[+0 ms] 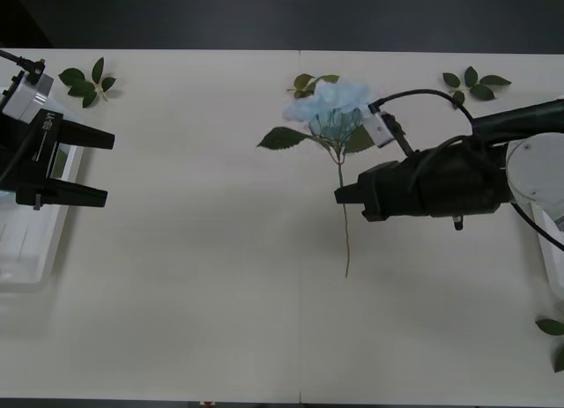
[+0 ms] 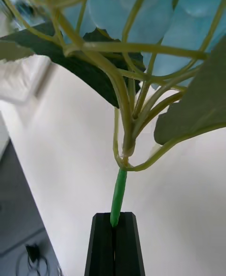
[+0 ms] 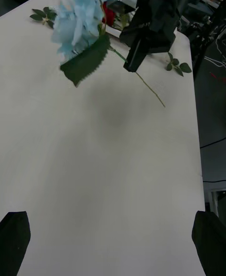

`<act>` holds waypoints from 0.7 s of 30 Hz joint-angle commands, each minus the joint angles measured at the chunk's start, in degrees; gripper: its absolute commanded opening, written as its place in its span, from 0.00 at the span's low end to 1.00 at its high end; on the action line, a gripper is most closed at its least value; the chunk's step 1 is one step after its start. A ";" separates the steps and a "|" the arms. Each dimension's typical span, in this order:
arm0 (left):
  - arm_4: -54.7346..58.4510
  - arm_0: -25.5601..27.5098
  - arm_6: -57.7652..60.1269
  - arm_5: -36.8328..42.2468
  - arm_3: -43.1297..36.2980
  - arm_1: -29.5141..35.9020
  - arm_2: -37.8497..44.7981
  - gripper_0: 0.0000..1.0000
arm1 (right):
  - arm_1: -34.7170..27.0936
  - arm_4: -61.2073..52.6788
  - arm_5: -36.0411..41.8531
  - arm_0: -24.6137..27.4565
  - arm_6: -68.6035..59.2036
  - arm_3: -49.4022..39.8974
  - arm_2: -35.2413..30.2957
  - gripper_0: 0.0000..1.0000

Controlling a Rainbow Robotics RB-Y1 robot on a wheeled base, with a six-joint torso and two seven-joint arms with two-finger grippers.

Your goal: Put the red flowers into the right box and the blue flowers into the left box

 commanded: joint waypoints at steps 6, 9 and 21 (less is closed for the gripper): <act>0.42 -0.84 -1.21 0.15 -1.26 1.78 1.58 1.00 | 4.32 -14.96 -10.38 -4.89 12.77 3.42 0.63 0.00; 0.60 -0.75 -1.21 0.33 -1.26 1.78 1.49 1.00 | 6.52 -17.16 -12.75 -5.77 15.76 4.56 0.71 0.00; 2.62 -0.84 11.32 1.30 -1.61 -0.59 1.14 1.00 | 11.44 -30.61 -13.72 -9.63 27.89 7.73 0.36 0.00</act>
